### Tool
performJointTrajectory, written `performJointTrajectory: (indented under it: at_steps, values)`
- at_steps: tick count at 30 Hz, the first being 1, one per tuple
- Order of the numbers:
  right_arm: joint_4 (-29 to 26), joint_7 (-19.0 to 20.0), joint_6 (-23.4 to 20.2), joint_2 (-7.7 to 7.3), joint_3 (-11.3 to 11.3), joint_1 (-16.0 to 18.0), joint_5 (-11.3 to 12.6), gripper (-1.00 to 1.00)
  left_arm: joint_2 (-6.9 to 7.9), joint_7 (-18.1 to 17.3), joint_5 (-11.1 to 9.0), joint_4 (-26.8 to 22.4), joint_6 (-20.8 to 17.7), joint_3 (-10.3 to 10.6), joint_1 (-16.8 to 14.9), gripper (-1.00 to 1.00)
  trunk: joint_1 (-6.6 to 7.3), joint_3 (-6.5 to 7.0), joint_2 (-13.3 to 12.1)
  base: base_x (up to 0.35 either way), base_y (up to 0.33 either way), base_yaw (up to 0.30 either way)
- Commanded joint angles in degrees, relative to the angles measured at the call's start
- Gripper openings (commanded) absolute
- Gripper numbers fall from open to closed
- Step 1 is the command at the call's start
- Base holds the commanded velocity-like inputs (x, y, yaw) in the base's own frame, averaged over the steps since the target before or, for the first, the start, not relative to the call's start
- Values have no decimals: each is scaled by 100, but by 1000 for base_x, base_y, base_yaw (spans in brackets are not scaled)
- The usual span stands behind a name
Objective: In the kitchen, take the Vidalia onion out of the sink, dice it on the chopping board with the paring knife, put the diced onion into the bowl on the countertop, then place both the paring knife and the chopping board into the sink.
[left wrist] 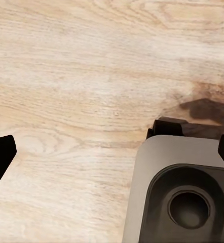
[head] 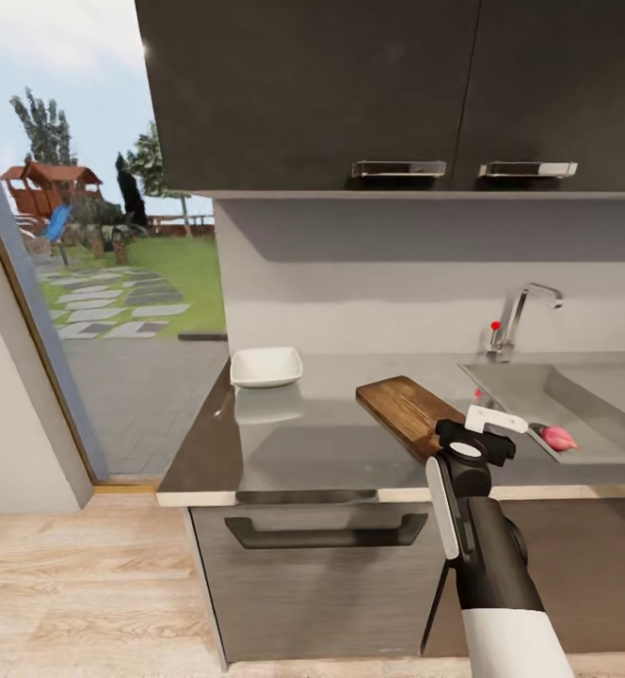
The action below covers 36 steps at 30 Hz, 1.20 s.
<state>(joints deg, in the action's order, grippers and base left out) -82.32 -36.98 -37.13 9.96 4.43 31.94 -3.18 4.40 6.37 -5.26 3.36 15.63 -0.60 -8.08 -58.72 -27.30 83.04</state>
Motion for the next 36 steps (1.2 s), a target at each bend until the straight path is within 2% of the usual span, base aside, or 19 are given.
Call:
performJointTrajectory:
  at_steps: [1,6,14,23,30,36]
  values:
    - [-3,6,-42,4,5,5,-34,100,0,-13,-52,24,43,-1,-10,100,-1,-13,4,147,-52,0]
    - [-3,6,-40,4,6,5,-34,100,0,-13,-52,24,40,-1,-10,100,-1,-28,4,211,-94,0]
    - [-3,6,-35,4,7,5,-34,100,0,-13,-54,24,43,-1,-9,100,-1,-30,4,42,-17,0]
    - [-3,8,-31,4,201,5,-45,100,0,-13,-52,24,45,-1,-10,100,-1,-31,4,2,-1,0]
    - [5,-263,-23,4,202,5,-36,100,0,-13,-54,24,45,-1,-10,100,-1,-31,4,0,0,0]
    - [10,-313,-23,4,199,5,-30,100,0,-13,-54,24,45,-1,-9,100,-1,-31,4,-14,85,0]
